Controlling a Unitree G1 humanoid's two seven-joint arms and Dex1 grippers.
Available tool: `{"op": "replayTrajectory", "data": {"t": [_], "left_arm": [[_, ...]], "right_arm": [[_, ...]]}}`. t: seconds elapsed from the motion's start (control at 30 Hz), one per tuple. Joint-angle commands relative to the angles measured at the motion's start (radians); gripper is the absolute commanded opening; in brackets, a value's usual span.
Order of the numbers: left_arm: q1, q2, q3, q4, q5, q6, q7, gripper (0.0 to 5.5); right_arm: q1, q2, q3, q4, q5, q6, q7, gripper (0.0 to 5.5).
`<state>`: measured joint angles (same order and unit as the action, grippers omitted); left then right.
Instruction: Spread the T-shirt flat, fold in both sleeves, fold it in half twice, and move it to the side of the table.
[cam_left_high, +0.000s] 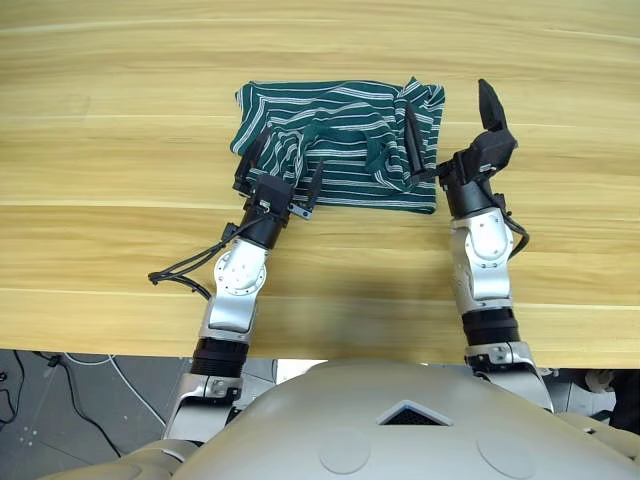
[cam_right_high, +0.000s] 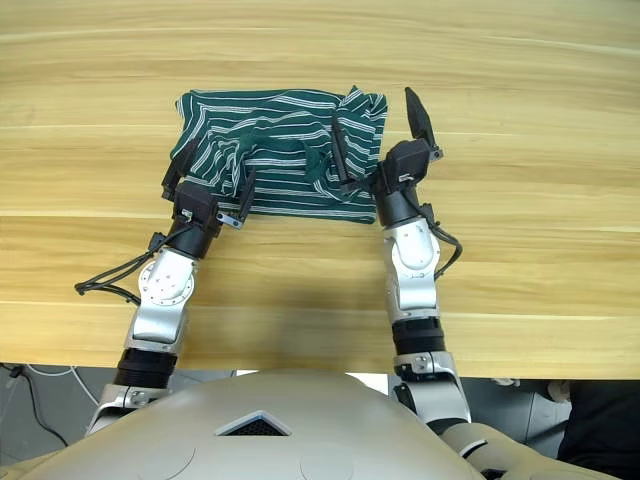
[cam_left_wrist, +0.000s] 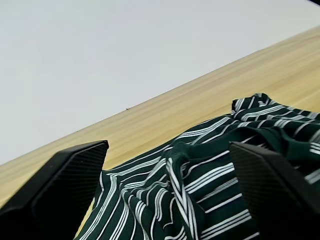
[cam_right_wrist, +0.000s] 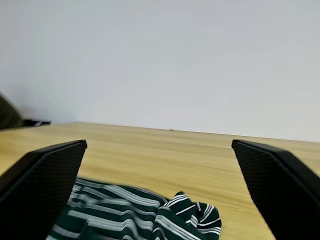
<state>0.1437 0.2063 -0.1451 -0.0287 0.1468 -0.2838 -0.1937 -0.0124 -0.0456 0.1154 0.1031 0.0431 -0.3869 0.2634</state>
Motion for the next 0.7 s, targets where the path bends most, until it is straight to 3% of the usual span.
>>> {"op": "replayTrajectory", "data": {"t": [0.03, 0.37, 0.47, 0.6, 0.7], "left_arm": [[-0.011, 0.046, 0.012, -0.121, -0.076, 0.196, -0.102, 4.45], [-0.274, 0.136, 0.049, -0.134, -0.269, 0.709, -0.317, 4.45], [-0.346, 0.139, 0.044, -0.08, -0.273, 0.77, -0.324, 4.45], [-0.391, 0.137, 0.018, -0.029, -0.252, 0.781, -0.326, 4.45], [-0.398, 0.131, -0.002, -0.007, -0.241, 0.765, -0.324, 4.45]], "right_arm": [[0.085, -0.055, 0.08, -0.192, -0.076, 0.155, 0.037, 5.4], [0.159, -0.069, 0.167, -0.349, -0.128, 0.31, 0.021, 5.4], [0.154, -0.112, 0.206, -0.366, -0.192, 0.35, 0.04, 5.4], [0.101, -0.223, 0.27, -0.356, -0.426, 0.39, 0.056, 5.4], [0.084, -0.235, 0.295, -0.355, -0.481, 0.416, 0.062, 5.4]]}}
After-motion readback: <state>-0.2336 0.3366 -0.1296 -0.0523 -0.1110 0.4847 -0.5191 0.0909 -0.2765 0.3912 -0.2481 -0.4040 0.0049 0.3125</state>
